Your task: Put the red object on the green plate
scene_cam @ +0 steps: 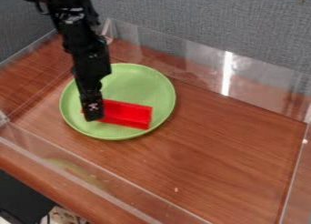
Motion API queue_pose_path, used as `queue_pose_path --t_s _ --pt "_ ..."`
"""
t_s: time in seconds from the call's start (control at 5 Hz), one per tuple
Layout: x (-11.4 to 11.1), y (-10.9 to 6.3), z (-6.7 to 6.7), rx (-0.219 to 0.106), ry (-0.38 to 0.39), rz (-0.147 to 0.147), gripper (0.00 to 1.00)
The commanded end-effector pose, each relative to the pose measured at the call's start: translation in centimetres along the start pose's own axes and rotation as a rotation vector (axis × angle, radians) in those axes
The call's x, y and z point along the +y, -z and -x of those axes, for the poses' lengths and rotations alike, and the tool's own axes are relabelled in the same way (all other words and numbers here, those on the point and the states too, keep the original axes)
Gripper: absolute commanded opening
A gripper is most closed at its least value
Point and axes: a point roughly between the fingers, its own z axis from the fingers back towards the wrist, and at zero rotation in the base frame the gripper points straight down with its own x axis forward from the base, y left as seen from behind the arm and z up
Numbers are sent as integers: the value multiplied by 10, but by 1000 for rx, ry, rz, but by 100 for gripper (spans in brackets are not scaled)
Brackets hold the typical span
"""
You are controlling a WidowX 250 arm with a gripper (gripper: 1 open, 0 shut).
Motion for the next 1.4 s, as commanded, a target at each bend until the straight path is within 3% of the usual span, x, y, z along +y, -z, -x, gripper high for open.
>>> queue_pose_path --t_s 0.0,0.2,0.8,1.2 --pt "11 -14 -5 -12 -10 -59 100" --pt "17 -18 1 -11 11 -79 100" --pt "22 -48 -6 -18 89 -155 100" --pt "41 -80 1 -19 -35 -214 100"
